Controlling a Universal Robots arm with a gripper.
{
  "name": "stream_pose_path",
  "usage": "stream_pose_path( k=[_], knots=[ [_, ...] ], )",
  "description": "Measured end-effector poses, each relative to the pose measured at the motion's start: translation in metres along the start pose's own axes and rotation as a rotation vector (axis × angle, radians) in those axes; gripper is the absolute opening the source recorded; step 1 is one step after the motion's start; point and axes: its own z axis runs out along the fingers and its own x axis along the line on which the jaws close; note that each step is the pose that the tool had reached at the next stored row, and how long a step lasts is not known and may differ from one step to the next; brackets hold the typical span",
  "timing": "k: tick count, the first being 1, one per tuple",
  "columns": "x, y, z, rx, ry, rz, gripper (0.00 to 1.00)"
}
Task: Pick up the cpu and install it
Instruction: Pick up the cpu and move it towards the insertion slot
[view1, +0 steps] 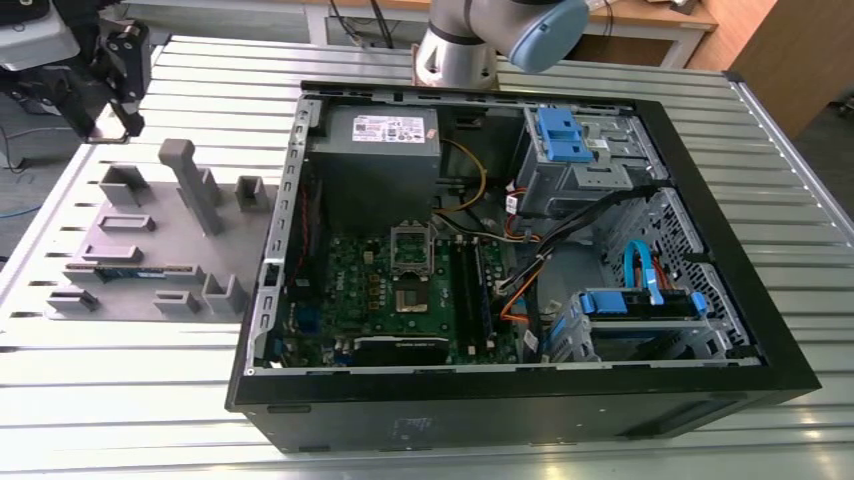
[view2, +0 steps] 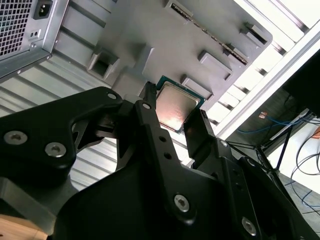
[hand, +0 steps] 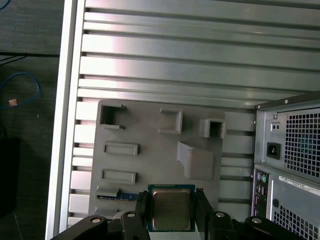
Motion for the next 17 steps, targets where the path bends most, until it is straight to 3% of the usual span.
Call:
stream_pose_path(
  k=[17],
  knots=[
    [-0.0316, -0.0013, 0.0007, 0.0001, 0.0001, 0.000, 0.47]
  ],
)
